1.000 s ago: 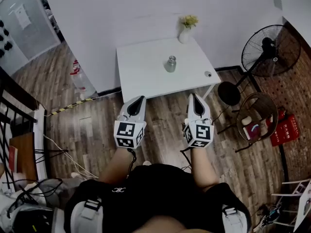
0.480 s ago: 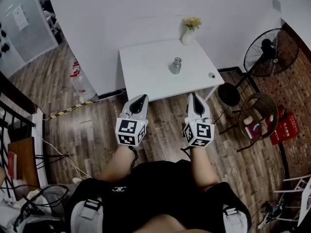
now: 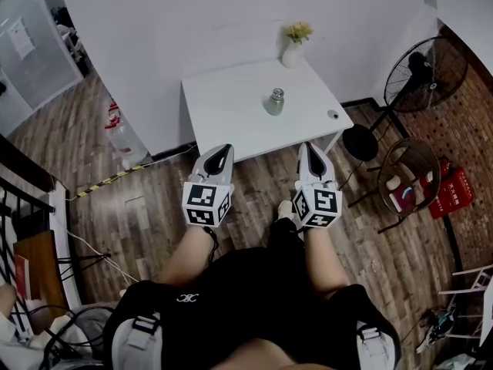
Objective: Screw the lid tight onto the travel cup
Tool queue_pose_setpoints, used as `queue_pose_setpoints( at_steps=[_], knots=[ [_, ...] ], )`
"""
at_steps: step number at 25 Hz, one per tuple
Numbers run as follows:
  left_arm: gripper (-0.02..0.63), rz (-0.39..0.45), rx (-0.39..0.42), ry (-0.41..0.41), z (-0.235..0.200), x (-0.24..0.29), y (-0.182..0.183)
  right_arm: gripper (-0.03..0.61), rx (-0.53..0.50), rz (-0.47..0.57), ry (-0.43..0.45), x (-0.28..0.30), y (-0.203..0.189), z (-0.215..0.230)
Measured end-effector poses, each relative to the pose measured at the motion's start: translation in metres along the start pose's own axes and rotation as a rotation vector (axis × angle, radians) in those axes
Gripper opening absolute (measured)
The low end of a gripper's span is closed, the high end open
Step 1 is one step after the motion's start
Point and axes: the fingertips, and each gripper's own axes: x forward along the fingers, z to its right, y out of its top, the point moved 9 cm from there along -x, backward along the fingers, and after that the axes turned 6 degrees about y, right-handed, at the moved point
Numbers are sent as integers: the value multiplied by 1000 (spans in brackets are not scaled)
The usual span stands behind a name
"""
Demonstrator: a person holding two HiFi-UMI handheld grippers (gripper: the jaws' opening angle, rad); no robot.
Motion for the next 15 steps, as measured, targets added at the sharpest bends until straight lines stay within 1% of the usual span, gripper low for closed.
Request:
queue_pose_setpoints(
  at_steps=[8, 11, 15],
  knots=[
    [54, 4, 24, 17, -4, 49, -5, 3, 25, 9, 21, 45, -17, 33],
    [54, -6, 24, 29, -10, 80, -10, 3, 33, 4, 41, 72, -27, 49],
    [54, -20, 2, 36, -11, 131, -13, 3, 44, -7, 62, 114, -39, 82]
  ],
)
